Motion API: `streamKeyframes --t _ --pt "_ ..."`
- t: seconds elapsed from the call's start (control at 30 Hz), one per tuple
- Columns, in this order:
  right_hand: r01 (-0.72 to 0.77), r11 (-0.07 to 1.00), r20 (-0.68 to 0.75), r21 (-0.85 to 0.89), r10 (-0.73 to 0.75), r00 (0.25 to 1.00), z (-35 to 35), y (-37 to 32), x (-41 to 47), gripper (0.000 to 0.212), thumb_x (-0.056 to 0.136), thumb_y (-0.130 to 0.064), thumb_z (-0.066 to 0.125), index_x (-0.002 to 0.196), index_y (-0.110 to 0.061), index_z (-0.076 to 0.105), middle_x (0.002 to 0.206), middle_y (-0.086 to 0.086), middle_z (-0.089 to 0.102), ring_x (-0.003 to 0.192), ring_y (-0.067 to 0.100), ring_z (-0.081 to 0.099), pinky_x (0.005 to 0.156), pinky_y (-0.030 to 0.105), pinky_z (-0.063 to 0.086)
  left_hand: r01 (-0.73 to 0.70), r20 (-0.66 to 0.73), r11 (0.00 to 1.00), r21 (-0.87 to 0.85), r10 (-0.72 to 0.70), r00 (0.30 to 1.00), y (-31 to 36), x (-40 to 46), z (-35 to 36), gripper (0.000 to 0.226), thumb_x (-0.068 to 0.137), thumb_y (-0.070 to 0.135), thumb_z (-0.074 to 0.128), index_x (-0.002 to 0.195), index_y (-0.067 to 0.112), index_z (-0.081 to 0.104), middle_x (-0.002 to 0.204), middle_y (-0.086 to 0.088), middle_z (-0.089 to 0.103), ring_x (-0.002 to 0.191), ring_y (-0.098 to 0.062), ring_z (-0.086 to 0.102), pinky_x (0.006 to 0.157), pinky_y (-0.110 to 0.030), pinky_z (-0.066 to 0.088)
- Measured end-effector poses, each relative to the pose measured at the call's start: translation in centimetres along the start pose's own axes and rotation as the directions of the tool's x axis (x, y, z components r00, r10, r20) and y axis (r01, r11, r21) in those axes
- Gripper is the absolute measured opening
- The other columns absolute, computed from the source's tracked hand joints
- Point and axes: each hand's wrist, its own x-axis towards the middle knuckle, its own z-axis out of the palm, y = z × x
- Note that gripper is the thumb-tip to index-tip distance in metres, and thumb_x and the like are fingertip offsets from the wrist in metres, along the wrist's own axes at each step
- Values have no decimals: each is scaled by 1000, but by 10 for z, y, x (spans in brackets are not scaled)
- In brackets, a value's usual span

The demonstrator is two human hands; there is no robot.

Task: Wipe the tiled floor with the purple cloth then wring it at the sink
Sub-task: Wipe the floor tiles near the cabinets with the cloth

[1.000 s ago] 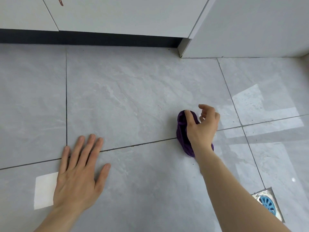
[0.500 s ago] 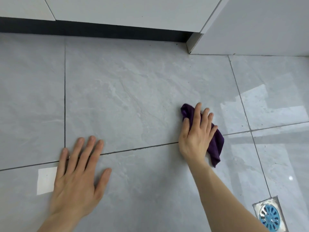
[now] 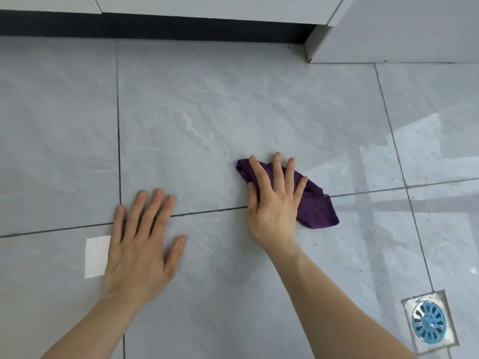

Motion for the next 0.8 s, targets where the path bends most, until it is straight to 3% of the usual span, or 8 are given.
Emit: streamKeyframes --t 0.43,0.7,0.8 --pt "149 986 236 73 -162 958 6 -65 -139 62 101 -36 46 156 -51 20 172 6 10 158 38 -5 119 72 9 -12 -23 1000 0 12 1000 -2 -2 4 79 92 52 34 163 21 17 173 -1 15 161 -23 8 128 -56 13" --pt "122 991 212 51 -131 969 1 -51 -139 66 102 -33 47 157 -51 15 172 4 7 158 35 -6 121 67 4 -15 -51 999 -37 13 999 -1 -1 4 80 92 56 33 163 20 20 171 -3 22 160 -26 13 129 -55 11" --pt "-6 998 97 66 0 995 -1 -19 -141 83 89 -11 62 156 -43 27 171 5 17 159 32 4 123 63 9 -7 -53 999 -41 4 999 -1 -1 5 79 94 56 31 163 21 19 172 -2 21 161 -25 10 129 -56 11"
